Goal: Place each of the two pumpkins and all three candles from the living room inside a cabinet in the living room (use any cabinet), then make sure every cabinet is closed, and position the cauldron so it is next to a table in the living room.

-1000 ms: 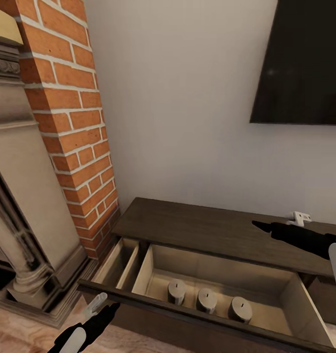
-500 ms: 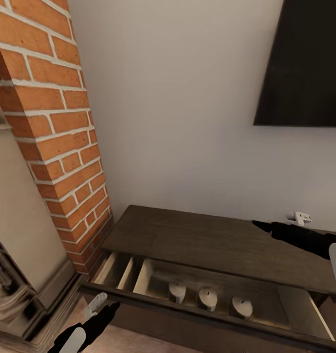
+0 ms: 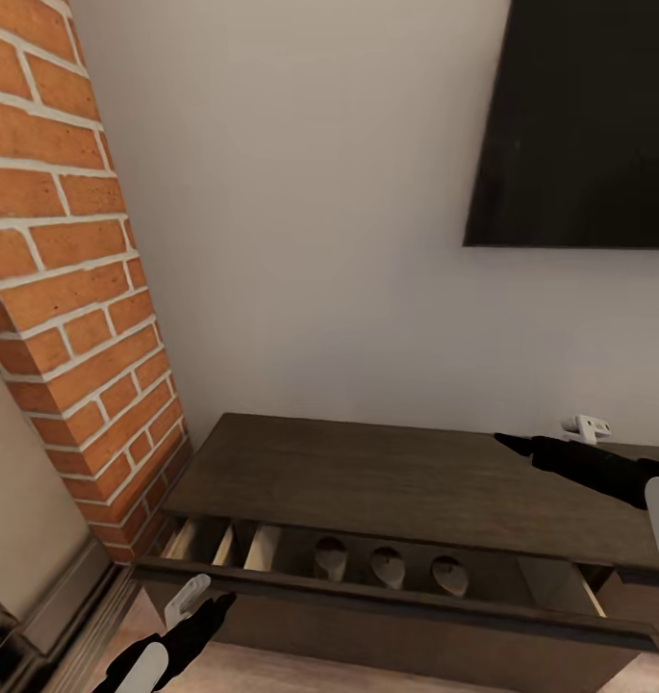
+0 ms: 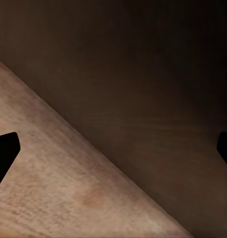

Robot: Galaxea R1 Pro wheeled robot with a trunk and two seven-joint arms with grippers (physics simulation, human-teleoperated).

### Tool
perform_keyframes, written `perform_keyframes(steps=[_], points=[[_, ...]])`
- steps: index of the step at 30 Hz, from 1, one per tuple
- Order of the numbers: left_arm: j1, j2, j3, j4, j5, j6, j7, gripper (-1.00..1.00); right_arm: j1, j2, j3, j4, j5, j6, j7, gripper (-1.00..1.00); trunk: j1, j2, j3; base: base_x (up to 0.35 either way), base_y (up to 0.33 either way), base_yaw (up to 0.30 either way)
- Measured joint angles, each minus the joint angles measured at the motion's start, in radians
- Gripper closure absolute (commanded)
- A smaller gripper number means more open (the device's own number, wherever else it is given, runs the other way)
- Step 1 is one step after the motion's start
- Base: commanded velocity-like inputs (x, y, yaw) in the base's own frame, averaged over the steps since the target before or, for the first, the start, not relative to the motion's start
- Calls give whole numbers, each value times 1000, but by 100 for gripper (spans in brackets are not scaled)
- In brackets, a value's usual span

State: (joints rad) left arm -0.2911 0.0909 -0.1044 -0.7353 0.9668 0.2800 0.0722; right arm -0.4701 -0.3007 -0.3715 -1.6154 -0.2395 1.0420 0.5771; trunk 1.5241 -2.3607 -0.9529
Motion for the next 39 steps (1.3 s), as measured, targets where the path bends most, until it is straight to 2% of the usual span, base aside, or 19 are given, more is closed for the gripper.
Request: perform_keyframes(steps=[5,9,11,27,39], points=[[0,0,-1,1,3,0,-1,-100,0,0,0,0,-1,0,3,-100,0,0,0,122,0,-9],[1,1,-1,1,4,-1,-1,-100,1,0,0,0,1,0,65,-100,-1,0,0,303,0,-1],[1,1,-1,1,4,-1,-1,-100,1,0,0,0,1,-1,73,-100,-1,0,0,327,0,0],[0,0,-4,0,2,-2,-2,-100,1,0,0,0,2,0,81,-100,0,0,0,130,0,0],[0,0,-4,0,6,-3,-1,-100,1,0,0,0,2,0,81,-100,0,0,0,17,0,0]])
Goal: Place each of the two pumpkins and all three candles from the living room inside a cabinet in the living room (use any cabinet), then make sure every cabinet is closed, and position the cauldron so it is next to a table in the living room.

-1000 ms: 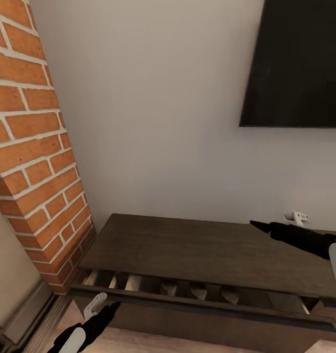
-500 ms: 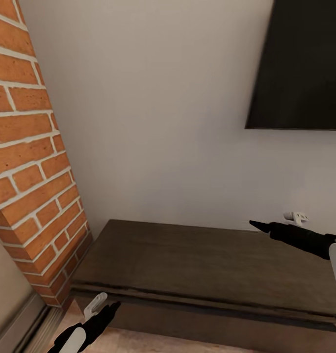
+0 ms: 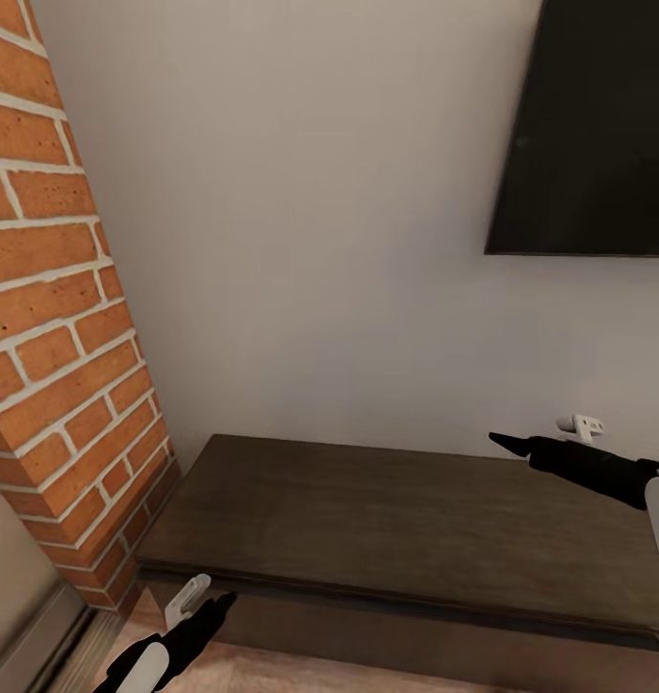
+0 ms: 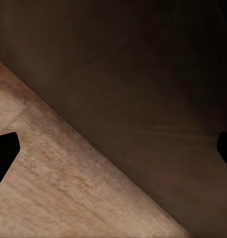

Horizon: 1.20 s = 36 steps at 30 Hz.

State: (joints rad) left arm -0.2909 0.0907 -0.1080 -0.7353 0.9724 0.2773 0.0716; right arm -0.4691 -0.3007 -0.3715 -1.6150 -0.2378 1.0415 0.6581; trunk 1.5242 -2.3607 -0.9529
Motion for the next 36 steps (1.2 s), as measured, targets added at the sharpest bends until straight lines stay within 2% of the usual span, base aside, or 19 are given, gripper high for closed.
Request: perform_keyframes(steps=[23,36], points=[[0,0,-3,1,-3,-5,3,-100,5,0,0,0,1,0,-2,-100,0,0,0,9,0,0],[9,4,0,-4,-5,-11,-1,-100,-4,6,6,0,10,0,-2,-100,1,0,0,-280,0,0]])
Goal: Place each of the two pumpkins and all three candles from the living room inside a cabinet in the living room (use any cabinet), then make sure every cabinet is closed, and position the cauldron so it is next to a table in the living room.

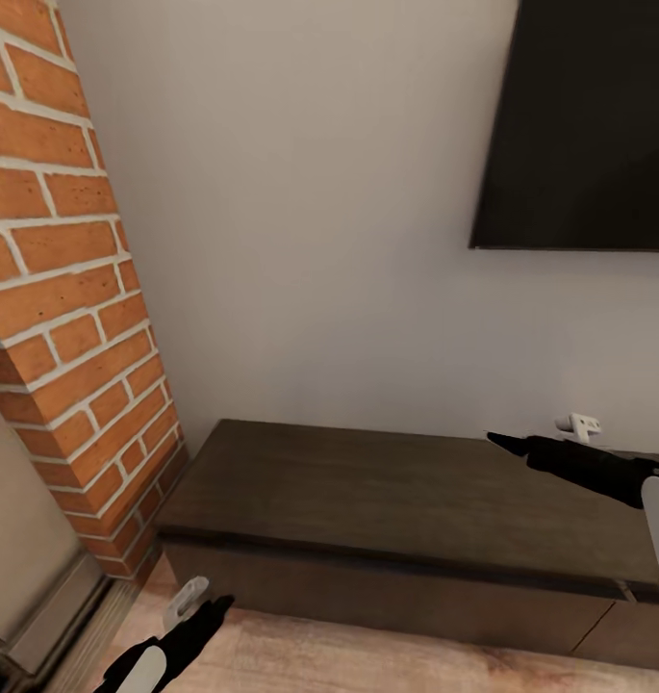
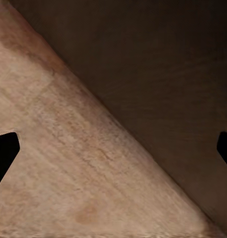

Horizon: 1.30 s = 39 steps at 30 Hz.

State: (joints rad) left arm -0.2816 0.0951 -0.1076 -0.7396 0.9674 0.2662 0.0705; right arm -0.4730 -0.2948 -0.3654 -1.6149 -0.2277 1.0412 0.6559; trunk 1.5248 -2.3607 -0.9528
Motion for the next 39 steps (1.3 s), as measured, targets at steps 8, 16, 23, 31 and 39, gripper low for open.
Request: perform_keyframes(steps=[8,16,23,31,39], points=[[16,5,0,-38,1,2,0,-100,-3,1,6,0,-1,0,1,-100,0,0,0,-344,0,86],[134,11,4,-272,-2,17,10,-100,-2,11,128,0,2,0,-4,-100,0,0,0,-346,0,263],[199,13,36,-396,-7,21,28,-100,3,56,373,1,1,2,-194,-100,0,0,0,-289,6,293],[287,10,58,-581,-15,12,192,-100,14,146,696,1,5,-48,-525,-100,-1,0,0,-4,0,295],[286,9,58,-587,-14,12,279,-100,14,179,737,1,16,-35,-604,-100,-1,0,0,0,0,294]])
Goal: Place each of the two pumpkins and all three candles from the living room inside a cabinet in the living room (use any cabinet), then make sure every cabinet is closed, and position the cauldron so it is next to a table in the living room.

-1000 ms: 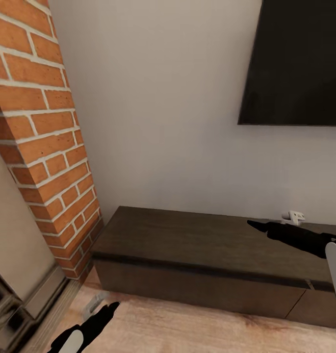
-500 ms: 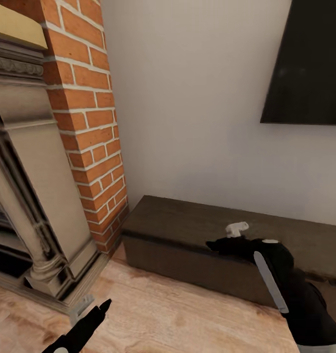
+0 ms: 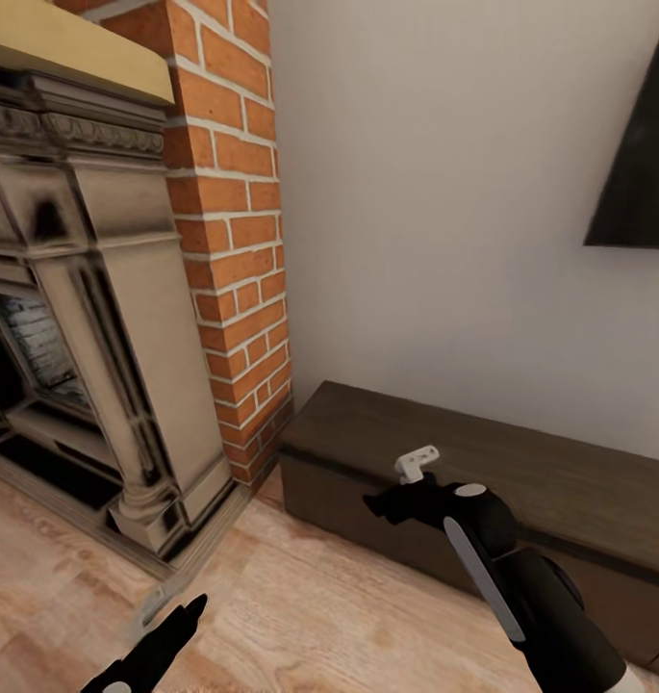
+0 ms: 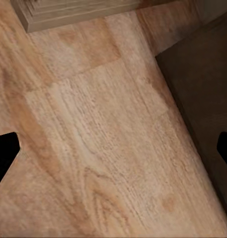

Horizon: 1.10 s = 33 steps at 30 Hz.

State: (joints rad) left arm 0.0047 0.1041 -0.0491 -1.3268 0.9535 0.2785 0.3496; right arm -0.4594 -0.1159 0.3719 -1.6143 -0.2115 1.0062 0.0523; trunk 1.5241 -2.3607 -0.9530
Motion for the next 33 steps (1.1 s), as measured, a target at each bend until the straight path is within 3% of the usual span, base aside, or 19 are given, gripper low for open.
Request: perform_keyframes(steps=[7,12,17,18,20,21,26,29,31,33], points=[[-3,-1,-6,-2,-5,5,26,-100,0,16,42,0,8,2,-58,-100,0,0,0,0,0,291],[-50,-4,-8,-13,-71,32,27,-100,-2,24,44,13,12,2,-81,-100,0,0,0,0,0,293],[-145,-6,-3,-22,-104,195,27,-100,-11,56,39,66,9,2,-127,-100,0,0,0,0,0,281],[-212,-2,1,-24,-109,309,27,-100,-12,85,34,84,9,2,-138,-100,0,0,0,0,0,228],[-275,-3,3,-25,-114,399,42,-100,-12,103,33,96,13,4,-145,-100,0,0,0,0,0,219],[-276,-3,3,-25,-114,401,43,-100,-12,103,33,96,14,4,-145,-100,0,0,0,0,0,237],[-318,-23,-10,-20,-115,467,147,-100,-12,116,34,125,17,5,-151,-100,0,0,0,0,0,264],[-324,-53,-24,-18,-118,480,220,-100,-15,123,34,186,17,4,-153,-100,0,0,0,0,0,284],[-325,-63,-28,-17,-119,481,247,-100,-16,137,33,211,16,2,-154,-100,0,0,0,0,0,289],[-325,-72,-31,-14,-119,465,272,-100,-16,167,32,237,17,-3,-160,-100,0,0,0,0,0,291]])
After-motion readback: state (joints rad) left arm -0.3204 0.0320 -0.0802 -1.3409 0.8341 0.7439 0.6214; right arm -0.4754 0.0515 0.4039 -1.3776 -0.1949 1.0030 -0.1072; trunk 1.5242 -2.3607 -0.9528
